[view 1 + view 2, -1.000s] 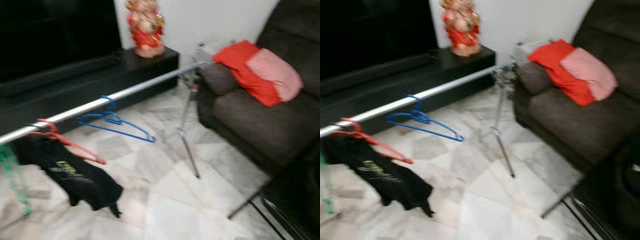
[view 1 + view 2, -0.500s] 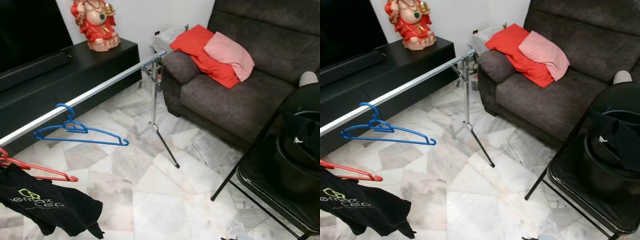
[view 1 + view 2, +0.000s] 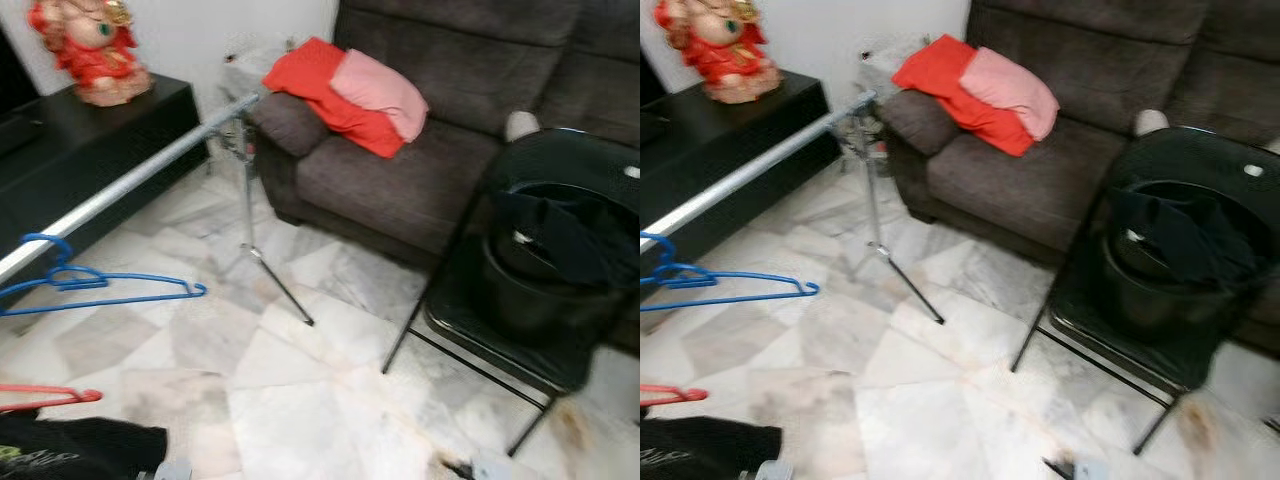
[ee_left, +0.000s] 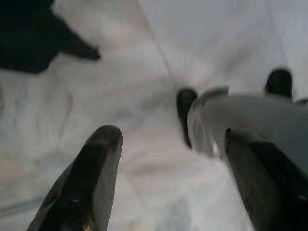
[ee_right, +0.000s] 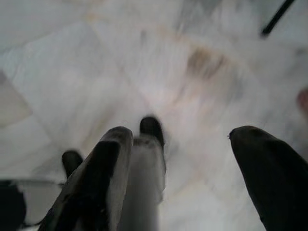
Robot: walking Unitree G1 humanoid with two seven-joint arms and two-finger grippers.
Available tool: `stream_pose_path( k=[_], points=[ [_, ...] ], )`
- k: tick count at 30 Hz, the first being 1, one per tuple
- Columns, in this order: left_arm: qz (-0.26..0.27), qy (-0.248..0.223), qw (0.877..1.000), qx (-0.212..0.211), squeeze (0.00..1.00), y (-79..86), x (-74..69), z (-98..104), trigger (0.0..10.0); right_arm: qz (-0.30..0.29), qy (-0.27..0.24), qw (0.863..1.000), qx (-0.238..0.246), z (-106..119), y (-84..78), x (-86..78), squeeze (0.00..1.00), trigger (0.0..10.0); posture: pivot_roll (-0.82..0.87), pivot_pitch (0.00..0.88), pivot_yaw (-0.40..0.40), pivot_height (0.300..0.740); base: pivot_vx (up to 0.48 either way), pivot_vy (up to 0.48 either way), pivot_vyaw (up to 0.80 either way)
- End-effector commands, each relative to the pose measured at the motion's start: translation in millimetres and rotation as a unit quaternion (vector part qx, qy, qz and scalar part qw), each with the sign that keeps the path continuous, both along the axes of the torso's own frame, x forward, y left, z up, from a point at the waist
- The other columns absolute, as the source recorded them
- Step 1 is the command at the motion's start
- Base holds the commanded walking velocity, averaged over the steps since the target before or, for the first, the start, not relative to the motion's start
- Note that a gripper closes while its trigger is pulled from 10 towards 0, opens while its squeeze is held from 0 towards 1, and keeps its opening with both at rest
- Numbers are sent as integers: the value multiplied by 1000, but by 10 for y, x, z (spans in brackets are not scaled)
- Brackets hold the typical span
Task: Hang hanger
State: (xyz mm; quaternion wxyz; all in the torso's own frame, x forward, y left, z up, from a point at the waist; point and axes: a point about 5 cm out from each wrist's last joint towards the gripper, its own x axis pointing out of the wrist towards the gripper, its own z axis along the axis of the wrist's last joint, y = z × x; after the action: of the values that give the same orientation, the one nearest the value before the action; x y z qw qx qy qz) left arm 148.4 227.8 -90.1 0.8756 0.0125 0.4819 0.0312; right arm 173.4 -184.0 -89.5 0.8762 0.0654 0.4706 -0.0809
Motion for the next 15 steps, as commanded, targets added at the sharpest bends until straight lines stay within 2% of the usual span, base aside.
stream_pose_path(
  k=[1,11,15],
  points=[
    [9,-4,1000,-3,0,9,13,7,10000,-5,27,1000,-3,-59,-57,-147,0,10000,-73,190,40,740,0,0,-681],
    [15,1,1000,-2,0,46,-18,1,10000,-2,23,1000,-1,-53,-57,-134,0,10000,-70,188,34,740,0,0,-684],
    [9,3,1000,-4,0,26,-15,-2,10000,-1,18,1000,-1,-46,-59,-122,0,10000,-70,185,34,740,0,0,-106]
  ],
)
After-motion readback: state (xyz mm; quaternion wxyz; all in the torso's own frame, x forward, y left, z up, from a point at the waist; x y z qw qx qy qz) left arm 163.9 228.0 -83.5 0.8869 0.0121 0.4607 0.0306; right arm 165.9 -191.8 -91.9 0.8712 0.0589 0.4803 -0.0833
